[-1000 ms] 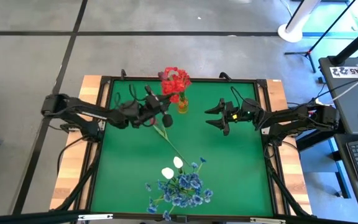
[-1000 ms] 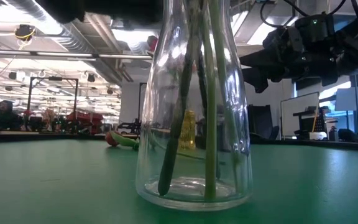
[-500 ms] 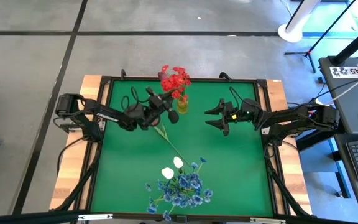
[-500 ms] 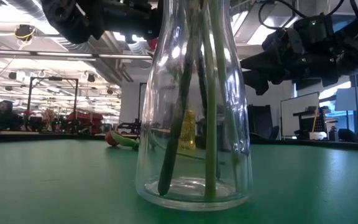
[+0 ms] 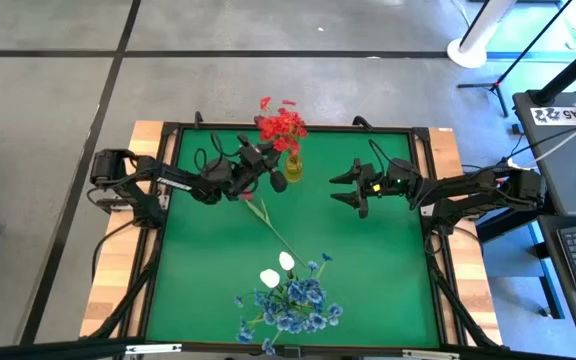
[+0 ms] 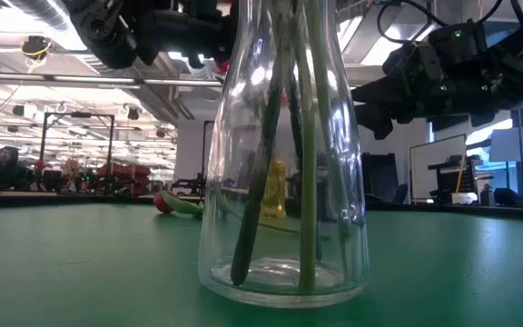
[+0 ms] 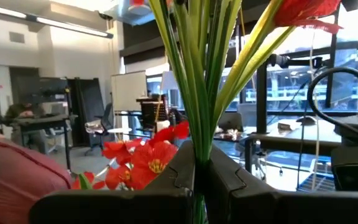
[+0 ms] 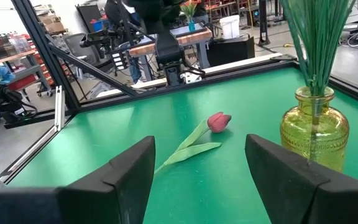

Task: Sort flowers into vase by color
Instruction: Put the red flowers into the yellow vase

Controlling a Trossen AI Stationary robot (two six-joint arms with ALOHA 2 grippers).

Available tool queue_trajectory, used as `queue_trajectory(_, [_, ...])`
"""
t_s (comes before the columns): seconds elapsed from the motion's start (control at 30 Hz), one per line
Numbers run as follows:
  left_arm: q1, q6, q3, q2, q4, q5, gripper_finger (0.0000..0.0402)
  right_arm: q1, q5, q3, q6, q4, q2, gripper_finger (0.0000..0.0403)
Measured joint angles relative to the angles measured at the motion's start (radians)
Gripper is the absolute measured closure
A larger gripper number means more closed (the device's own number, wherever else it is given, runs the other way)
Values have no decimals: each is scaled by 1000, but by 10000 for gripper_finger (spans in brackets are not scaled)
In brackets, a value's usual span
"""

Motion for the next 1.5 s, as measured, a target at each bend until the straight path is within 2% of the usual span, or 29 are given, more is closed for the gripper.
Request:
queue_trajectory(0.27, [50, -75, 0, 61, -7, 28, 396, 0, -1, 0, 0, -6, 0, 155])
queue_trajectory(0.5, [51, -98, 0, 109, -37, 28, 396, 0, -2, 0, -5, -9, 0, 155])
queue_trajectory(0.83, [65, -164, 0, 111, -207, 55, 392, 0, 15, 0, -21, -8, 0, 155])
queue_trajectory(0.93, [67, -159, 0, 111, -227, 54, 372, 0, 29, 0, -21, -8, 0, 155])
queue_trajectory(1.1, [58, -103, 0, 111, -242, 54, 315, 0, 39, 0, -22, -7, 0, 155])
queue_trajectory(1.5, [48, -122, 0, 93, -261, 38, 181, 0, 39, 0, -23, -7, 0, 155])
